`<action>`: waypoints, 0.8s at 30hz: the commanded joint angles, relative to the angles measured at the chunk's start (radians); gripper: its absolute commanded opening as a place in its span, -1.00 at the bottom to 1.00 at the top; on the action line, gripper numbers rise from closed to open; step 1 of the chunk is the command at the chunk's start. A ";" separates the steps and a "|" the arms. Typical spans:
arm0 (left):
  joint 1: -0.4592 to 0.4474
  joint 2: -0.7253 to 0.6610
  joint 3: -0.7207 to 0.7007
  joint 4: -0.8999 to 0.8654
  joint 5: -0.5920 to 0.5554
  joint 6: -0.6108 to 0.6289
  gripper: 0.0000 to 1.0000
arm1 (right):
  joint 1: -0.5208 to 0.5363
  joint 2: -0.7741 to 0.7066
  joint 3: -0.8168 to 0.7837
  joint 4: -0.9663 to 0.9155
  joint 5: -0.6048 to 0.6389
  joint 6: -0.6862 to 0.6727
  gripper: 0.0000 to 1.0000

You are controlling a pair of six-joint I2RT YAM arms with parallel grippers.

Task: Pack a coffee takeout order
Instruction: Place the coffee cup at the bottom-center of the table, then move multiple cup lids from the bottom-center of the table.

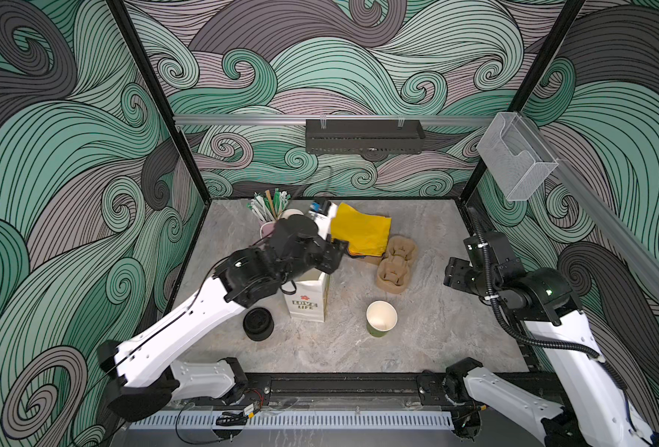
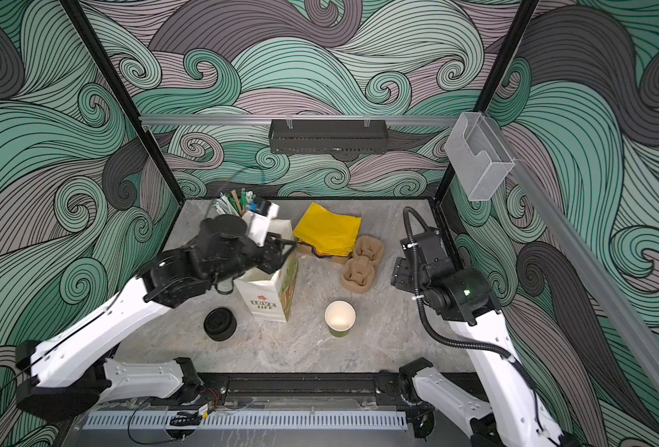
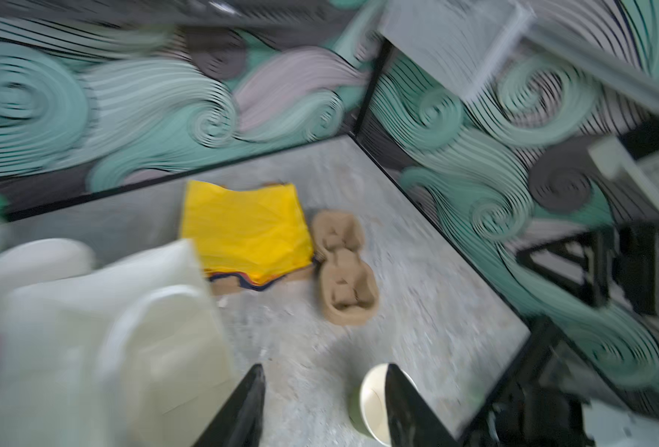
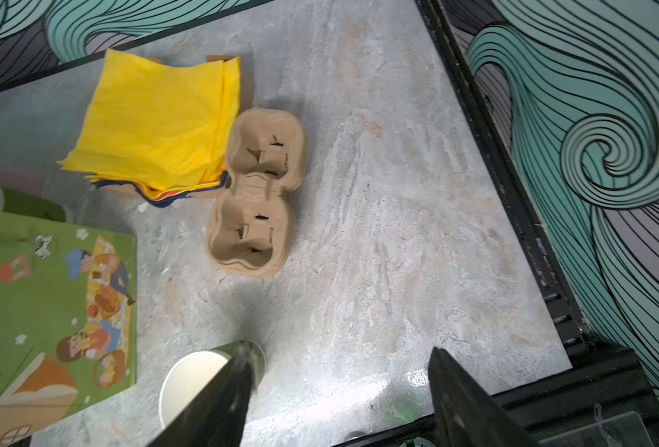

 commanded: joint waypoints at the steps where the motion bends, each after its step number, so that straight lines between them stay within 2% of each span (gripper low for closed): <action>1: 0.118 -0.094 0.031 -0.239 -0.296 -0.189 0.02 | 0.016 0.033 0.031 0.018 -0.107 -0.054 0.46; 4: 0.304 -0.149 0.055 -0.479 -0.378 -0.317 0.04 | 0.049 0.061 0.039 0.034 -0.115 -0.051 0.46; 6: 0.416 -0.168 0.038 -0.602 -0.366 -0.382 0.05 | 0.066 0.074 0.036 0.044 -0.110 -0.048 0.46; 9: 0.554 -0.213 -0.078 -0.685 -0.305 -0.471 0.10 | 0.077 0.083 0.030 0.050 -0.100 -0.041 0.46; 12: 0.708 -0.276 -0.281 -0.612 -0.165 -0.512 0.12 | 0.079 0.084 0.019 0.057 -0.097 -0.038 0.46; 14: 0.832 -0.299 -0.437 -0.511 0.005 -0.514 0.13 | 0.080 0.082 0.014 0.056 -0.097 -0.034 0.46; 16: 0.906 -0.290 -0.564 -0.413 0.148 -0.514 0.15 | 0.082 0.079 0.007 0.057 -0.097 -0.028 0.46; 20: 0.926 -0.185 -0.692 -0.276 0.281 -0.458 0.33 | 0.084 0.069 -0.009 0.058 -0.100 -0.015 0.46; 24: 0.928 -0.039 -0.693 -0.230 0.361 -0.364 0.44 | 0.088 0.058 -0.026 0.057 -0.102 -0.007 0.46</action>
